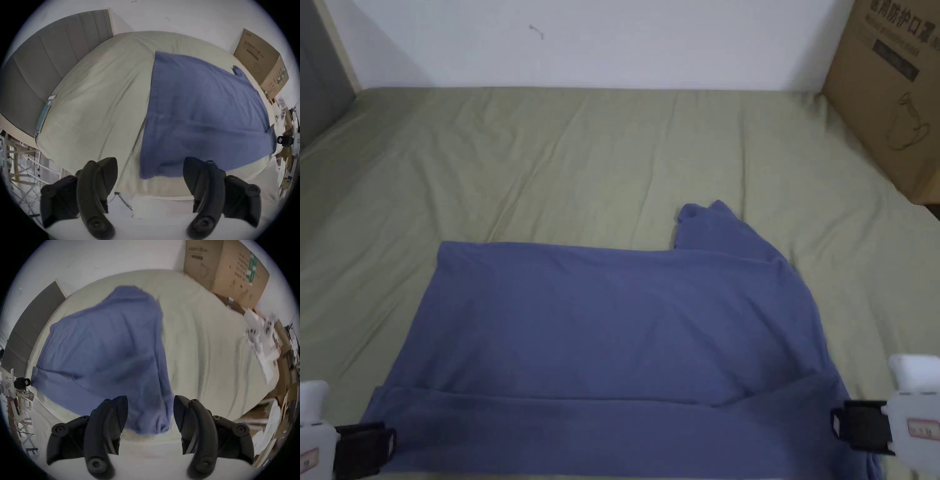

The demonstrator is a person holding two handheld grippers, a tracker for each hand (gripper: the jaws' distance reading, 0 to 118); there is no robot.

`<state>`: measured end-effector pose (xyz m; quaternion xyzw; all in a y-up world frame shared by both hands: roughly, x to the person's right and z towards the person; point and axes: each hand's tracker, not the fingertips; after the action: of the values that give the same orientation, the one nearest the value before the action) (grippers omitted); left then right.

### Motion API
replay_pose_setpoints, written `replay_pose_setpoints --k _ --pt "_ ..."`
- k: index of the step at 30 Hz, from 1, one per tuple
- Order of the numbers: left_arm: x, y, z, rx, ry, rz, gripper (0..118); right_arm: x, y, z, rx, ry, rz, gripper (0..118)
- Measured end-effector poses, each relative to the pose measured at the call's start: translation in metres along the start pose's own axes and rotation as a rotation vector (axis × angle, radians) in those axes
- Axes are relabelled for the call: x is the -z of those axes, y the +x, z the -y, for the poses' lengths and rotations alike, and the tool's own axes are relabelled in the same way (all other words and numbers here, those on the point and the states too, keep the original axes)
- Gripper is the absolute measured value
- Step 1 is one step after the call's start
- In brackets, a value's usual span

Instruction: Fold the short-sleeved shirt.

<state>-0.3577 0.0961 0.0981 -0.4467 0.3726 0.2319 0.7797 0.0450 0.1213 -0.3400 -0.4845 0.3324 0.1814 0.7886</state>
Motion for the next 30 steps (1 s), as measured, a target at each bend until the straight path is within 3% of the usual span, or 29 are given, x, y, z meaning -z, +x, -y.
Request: replay_pose_setpoints --k 1,2,3,4,5,8,12,15,16,18,19,24,27,29,30 --pt "-0.003 0.002 -0.006 -0.02 0.021 0.024 66 -0.002 0.0 -0.011 0.001 0.018 -0.016 60" --pt "-0.006 0.004 -0.011 -0.034 0.04 0.052 37 -0.003 -0.001 -0.019 0.002 0.028 -0.033 54" --pt "-0.007 0.009 -0.019 -0.053 0.064 0.076 0 -0.002 -0.003 -0.031 0.012 0.037 -0.05 40" --pt "-0.004 0.013 -0.024 -0.059 0.074 0.102 0 0.002 -0.006 -0.041 0.018 0.028 -0.062 11" --pt "0.001 0.019 -0.027 -0.071 0.098 0.097 0 0.008 -0.007 -0.048 0.026 0.03 -0.069 2" --pt "0.018 0.037 -0.037 -0.048 0.066 0.096 0 0.04 -0.013 -0.063 0.057 -0.006 -0.057 0" --pt "0.037 0.057 -0.054 -0.024 0.057 0.106 0 0.071 -0.006 -0.091 0.155 -0.025 -0.136 0" --pt "0.05 0.064 -0.073 -0.007 0.046 0.111 0 0.085 0.002 -0.131 0.155 0.031 -0.137 0" --pt "0.055 0.066 -0.08 -0.001 0.045 0.109 0 0.091 0.005 -0.149 0.149 0.028 -0.129 10" --pt "0.064 0.071 -0.091 0.009 0.038 0.101 0 0.104 0.009 -0.182 0.133 0.044 -0.105 70" --pt "0.069 0.071 -0.1 0.014 0.041 0.095 0 0.114 0.013 -0.199 0.112 0.057 -0.099 84" --pt "0.096 0.073 -0.123 -0.004 -0.008 0.074 0 0.17 0.029 -0.266 0.084 0.029 -0.008 84" --pt "0.113 0.073 -0.129 -0.016 -0.034 0.072 0 0.207 0.038 -0.28 0.123 -0.056 -0.011 83" --pt "0.119 0.075 -0.131 -0.004 -0.045 0.061 0 0.221 0.036 -0.276 0.174 -0.107 -0.03 73" --pt "0.121 0.075 -0.132 0.001 -0.048 0.06 0 0.227 0.032 -0.271 0.139 -0.119 -0.034 70"
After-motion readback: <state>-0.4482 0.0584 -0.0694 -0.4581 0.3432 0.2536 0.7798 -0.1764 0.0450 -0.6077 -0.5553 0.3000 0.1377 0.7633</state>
